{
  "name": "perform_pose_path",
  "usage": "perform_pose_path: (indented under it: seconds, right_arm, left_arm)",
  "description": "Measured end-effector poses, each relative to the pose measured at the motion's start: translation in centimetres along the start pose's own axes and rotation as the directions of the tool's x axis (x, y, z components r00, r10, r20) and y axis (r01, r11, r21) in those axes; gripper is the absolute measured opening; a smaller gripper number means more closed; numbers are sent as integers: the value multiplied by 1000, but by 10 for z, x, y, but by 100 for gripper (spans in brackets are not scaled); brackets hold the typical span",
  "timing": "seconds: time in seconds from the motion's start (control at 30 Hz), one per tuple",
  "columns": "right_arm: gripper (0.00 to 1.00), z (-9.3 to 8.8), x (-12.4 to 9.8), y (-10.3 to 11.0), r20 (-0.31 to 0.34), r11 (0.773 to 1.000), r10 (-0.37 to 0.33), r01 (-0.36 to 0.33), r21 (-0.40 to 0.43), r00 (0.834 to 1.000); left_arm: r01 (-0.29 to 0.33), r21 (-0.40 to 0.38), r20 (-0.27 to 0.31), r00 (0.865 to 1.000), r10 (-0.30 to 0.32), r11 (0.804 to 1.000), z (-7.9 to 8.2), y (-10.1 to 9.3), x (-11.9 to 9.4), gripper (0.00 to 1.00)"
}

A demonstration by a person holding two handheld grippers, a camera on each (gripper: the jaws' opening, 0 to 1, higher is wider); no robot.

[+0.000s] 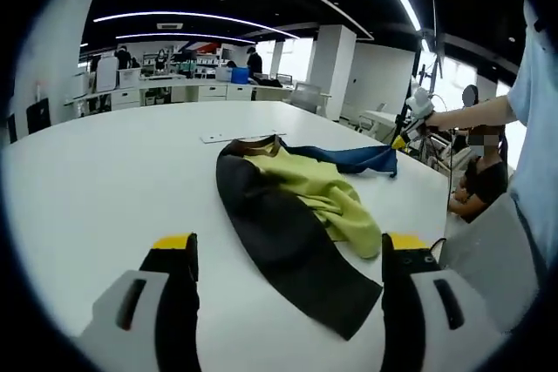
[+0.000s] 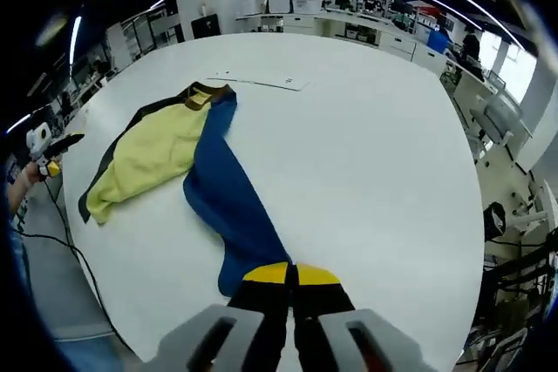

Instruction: Fold the garment on the visible template until the final outline fits inside the template.

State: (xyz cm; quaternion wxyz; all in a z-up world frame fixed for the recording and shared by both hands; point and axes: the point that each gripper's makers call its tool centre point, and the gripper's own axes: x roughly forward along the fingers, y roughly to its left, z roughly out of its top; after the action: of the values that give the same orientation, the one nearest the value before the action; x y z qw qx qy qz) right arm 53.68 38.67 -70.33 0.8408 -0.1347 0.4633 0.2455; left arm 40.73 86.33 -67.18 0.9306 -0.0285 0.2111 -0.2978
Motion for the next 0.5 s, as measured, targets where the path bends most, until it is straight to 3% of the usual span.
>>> perform_pose_path:
  seconds: [0.5]
  right_arm:
    - [0, 0, 23, -67, -112, 997, -77, 75, -21, 991]
  left_arm:
    - [-22, -2, -8, 1000, 22, 1000, 1, 11, 9, 81]
